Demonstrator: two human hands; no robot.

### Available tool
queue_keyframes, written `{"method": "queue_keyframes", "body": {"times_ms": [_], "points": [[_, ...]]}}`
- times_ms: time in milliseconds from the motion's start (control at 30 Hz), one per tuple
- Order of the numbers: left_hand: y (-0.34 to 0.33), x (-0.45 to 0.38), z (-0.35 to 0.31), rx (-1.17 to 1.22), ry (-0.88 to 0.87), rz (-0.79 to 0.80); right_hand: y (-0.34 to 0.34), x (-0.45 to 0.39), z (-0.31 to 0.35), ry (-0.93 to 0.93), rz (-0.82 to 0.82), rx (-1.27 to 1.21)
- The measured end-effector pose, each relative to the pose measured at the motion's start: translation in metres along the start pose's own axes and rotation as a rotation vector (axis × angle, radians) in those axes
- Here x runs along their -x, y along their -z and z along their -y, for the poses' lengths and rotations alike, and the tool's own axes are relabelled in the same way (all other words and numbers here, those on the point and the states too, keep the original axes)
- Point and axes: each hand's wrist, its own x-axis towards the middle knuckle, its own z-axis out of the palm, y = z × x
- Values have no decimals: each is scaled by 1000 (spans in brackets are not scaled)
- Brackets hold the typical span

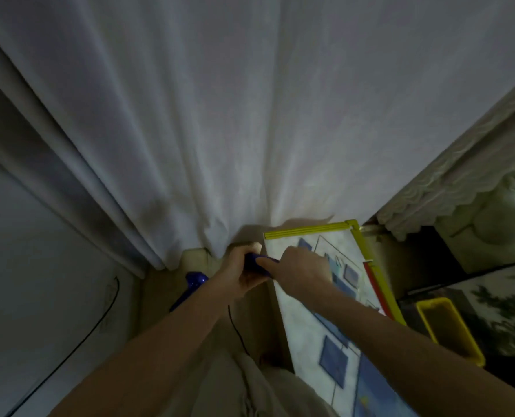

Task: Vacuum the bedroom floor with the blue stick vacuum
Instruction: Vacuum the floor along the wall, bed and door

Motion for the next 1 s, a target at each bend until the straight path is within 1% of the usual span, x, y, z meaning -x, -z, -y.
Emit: {"method": "queue_keyframes", "body": {"times_ms": [100,233,333,500,600,667,800,1000], "points": [[31,1,-2,-36,-12,-50,-24,10,32,-53,-6,-150],[69,2,-6,-38,-59,-113,-49,7,70,-34,67,-204],[81,7,-10,-9,-83,-161,-53,-1,81,-11,112,-245],[63,9,-11,94,-81,-117,-19,-6,62,69,103,-157],[43,9,-9,211,-59,-70,4,-13,45,95,100,-53],[32,7,-11,264,-62,-40,16,-21,36,114,70,26],[13,-4,-28,315,-110,-70,26,-54,25,216,4,180],[5,-22,-42,484,-151,-145,21,-118,16,385,102,137]]}}
